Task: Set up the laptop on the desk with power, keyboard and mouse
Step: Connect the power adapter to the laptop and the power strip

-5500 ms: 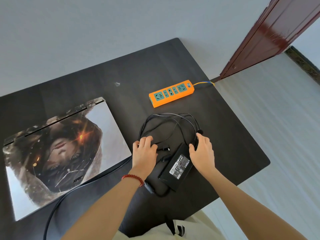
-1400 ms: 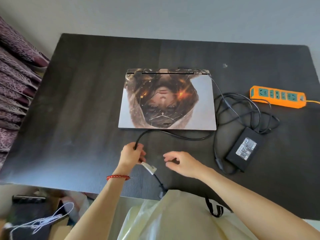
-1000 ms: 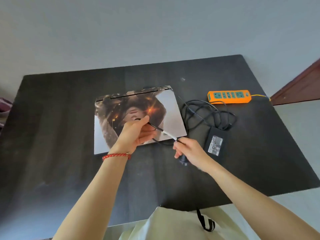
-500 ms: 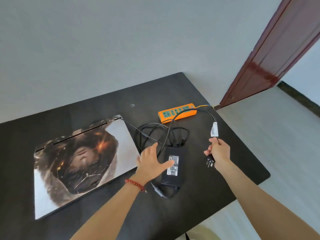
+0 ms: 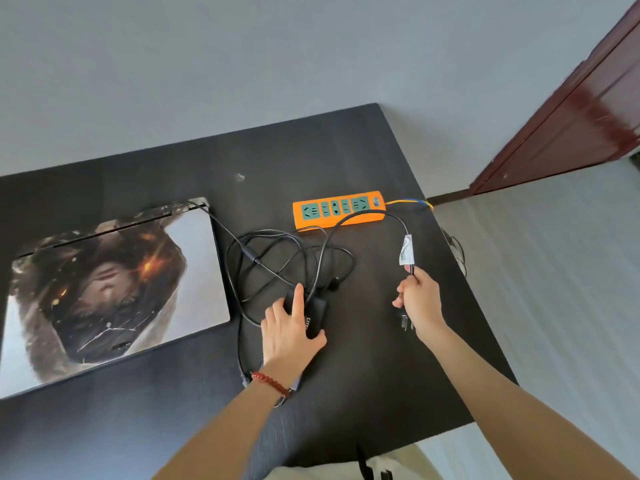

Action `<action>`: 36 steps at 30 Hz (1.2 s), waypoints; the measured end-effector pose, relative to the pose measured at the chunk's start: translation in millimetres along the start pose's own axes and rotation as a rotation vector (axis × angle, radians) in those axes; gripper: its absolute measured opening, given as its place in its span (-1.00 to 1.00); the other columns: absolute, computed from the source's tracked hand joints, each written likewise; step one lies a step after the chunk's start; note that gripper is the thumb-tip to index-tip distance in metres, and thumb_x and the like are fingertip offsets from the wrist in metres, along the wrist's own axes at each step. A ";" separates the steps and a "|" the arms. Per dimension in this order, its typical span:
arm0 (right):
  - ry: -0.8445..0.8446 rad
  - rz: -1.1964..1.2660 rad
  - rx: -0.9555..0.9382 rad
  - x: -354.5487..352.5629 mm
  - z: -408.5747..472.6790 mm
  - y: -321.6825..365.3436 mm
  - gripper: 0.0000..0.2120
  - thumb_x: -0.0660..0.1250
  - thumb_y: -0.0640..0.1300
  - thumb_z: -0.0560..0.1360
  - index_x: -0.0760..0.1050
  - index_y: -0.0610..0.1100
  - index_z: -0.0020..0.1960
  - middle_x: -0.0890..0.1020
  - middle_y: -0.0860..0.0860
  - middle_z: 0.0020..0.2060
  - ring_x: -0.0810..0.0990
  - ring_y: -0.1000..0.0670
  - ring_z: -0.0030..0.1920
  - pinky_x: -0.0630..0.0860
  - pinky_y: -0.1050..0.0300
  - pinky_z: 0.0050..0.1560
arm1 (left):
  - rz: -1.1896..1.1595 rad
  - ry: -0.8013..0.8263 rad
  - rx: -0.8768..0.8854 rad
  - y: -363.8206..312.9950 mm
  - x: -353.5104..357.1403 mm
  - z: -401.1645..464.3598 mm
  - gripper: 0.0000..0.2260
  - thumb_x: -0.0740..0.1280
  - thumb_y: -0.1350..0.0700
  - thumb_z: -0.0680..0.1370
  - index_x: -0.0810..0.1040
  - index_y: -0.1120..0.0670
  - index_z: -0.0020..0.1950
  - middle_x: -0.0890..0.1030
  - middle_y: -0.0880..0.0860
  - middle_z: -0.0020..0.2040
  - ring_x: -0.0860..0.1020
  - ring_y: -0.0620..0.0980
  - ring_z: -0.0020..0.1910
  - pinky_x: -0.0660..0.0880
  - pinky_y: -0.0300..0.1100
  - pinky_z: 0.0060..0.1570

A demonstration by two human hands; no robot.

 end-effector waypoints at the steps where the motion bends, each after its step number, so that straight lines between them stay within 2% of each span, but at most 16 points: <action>1: 0.030 -0.004 -0.035 3.2 3.4 10.1 -0.68 0.03 -0.28 0.57 0.39 -0.16 0.26 0.43 -0.07 -0.31 0.38 0.04 -0.43 0.47 0.13 -0.31 | -0.049 -0.004 0.004 -0.9 -7.9 0.5 -0.17 0.34 -0.16 0.39 -0.08 -0.05 0.50 0.30 0.19 0.30 0.24 0.14 0.32 0.24 -0.01 0.29; 4: 0.097 -0.001 -0.120 16.3 9.3 44.4 -0.69 0.03 -0.27 0.58 0.38 -0.16 0.28 0.43 -0.05 -0.33 0.38 0.05 -0.40 0.48 0.15 -0.31 | -0.264 -0.046 0.005 -7.2 -45.3 5.0 -0.14 0.39 -0.13 0.36 -0.08 -0.12 0.50 0.31 0.14 0.25 0.25 0.11 0.30 0.25 -0.01 0.29; 7: 0.128 0.035 -0.178 30.8 10.0 82.6 -0.67 0.03 -0.27 0.58 0.38 -0.15 0.30 0.44 -0.03 -0.35 0.39 0.06 -0.41 0.49 0.18 -0.34 | -0.446 -0.126 -0.004 -12.8 -96.8 16.2 -0.13 0.42 -0.10 0.35 -0.06 -0.14 0.49 0.34 0.08 0.13 0.35 0.08 0.21 0.34 -0.03 0.29; 10: 0.160 0.085 -0.268 46.9 8.1 134.4 -0.68 0.01 -0.28 0.58 0.41 -0.17 0.25 0.45 -0.04 -0.34 0.38 0.04 -0.45 0.47 0.29 -0.47 | -0.554 -0.219 -0.020 -15.1 -157.3 35.8 -0.16 0.41 -0.07 0.37 -0.05 -0.13 0.49 0.33 0.04 0.06 0.39 0.04 0.13 0.34 -0.11 0.27; 12: 0.185 0.102 -0.327 57.6 6.2 170.5 -0.69 0.02 -0.28 0.58 0.42 -0.15 0.24 0.46 -0.03 -0.35 0.39 0.04 -0.47 0.45 0.27 -0.47 | -0.579 -0.288 -0.012 -16.2 -198.6 52.3 -0.18 0.40 -0.06 0.40 -0.04 -0.12 0.49 0.32 0.04 0.04 0.37 0.00 0.09 0.31 -0.18 0.22; 15: 0.225 0.090 -0.380 71.0 6.8 208.7 -0.68 0.02 -0.27 0.58 0.39 -0.14 0.28 0.48 -0.02 -0.35 0.42 0.04 -0.47 0.44 0.18 -0.38 | -0.575 -0.324 -0.001 -19.4 -242.3 82.3 -0.22 0.38 -0.05 0.42 -0.03 -0.11 0.50 0.35 0.12 0.12 0.34 0.06 0.19 0.28 -0.10 0.26; 19: 0.198 0.063 -0.430 76.7 19.7 242.8 -0.68 0.04 -0.23 0.60 0.37 -0.14 0.31 0.50 -0.03 -0.33 0.46 0.03 -0.44 0.42 0.24 -0.40 | -0.735 -0.327 -0.075 -9.3 -274.0 135.0 -0.22 0.39 -0.02 0.43 -0.02 -0.07 0.50 0.41 0.17 0.26 0.37 0.13 0.26 0.33 0.01 0.32; 22: 0.212 0.011 -0.429 85.7 37.8 257.8 -0.71 0.08 -0.21 0.60 0.40 -0.17 0.27 0.50 -0.04 -0.35 0.45 0.03 -0.45 0.45 0.22 -0.40 | -0.841 -0.323 -0.161 -1.5 -282.1 181.9 -0.18 0.41 -0.03 0.43 -0.05 -0.03 0.51 0.36 0.20 0.34 0.35 0.20 0.31 0.33 0.11 0.32; 25: 0.290 -0.050 -0.361 108.4 56.6 251.7 -0.74 0.10 -0.21 0.59 0.40 -0.17 0.25 0.49 -0.06 -0.37 0.44 0.02 -0.49 0.46 0.16 -0.38 | -0.739 -0.275 -0.194 -4.8 -267.6 220.9 -0.16 0.40 -0.04 0.43 -0.11 -0.02 0.51 0.27 0.27 0.35 0.29 0.25 0.33 0.29 0.10 0.34; 29: 0.239 -0.070 -0.220 121.7 89.6 220.1 -0.71 0.08 -0.24 0.59 0.37 -0.18 0.28 0.50 -0.09 -0.35 0.43 0.00 -0.47 0.49 0.09 -0.32 | -0.584 -0.226 -0.185 -9.3 -224.1 253.8 -0.17 0.38 -0.05 0.44 -0.11 -0.02 0.51 0.23 0.29 0.35 0.20 0.26 0.33 0.27 0.06 0.29; 36: 0.166 -0.148 -0.160 129.6 138.0 183.2 -0.77 0.10 -0.22 0.59 0.43 -0.16 0.18 0.48 -0.06 -0.35 0.43 0.05 -0.45 0.40 0.26 -0.47 | -0.457 -0.112 -0.264 -9.6 -149.8 303.7 -0.20 0.36 -0.05 0.46 -0.09 0.01 0.50 0.16 0.27 0.41 0.15 0.25 0.38 0.31 0.11 0.28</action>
Point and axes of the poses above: each hand's wrist, its own z-axis towards the middle knuckle, its own x-axis out of the palm, y = z × x, the point moved 8 cm from there along z, towards the middle knuckle
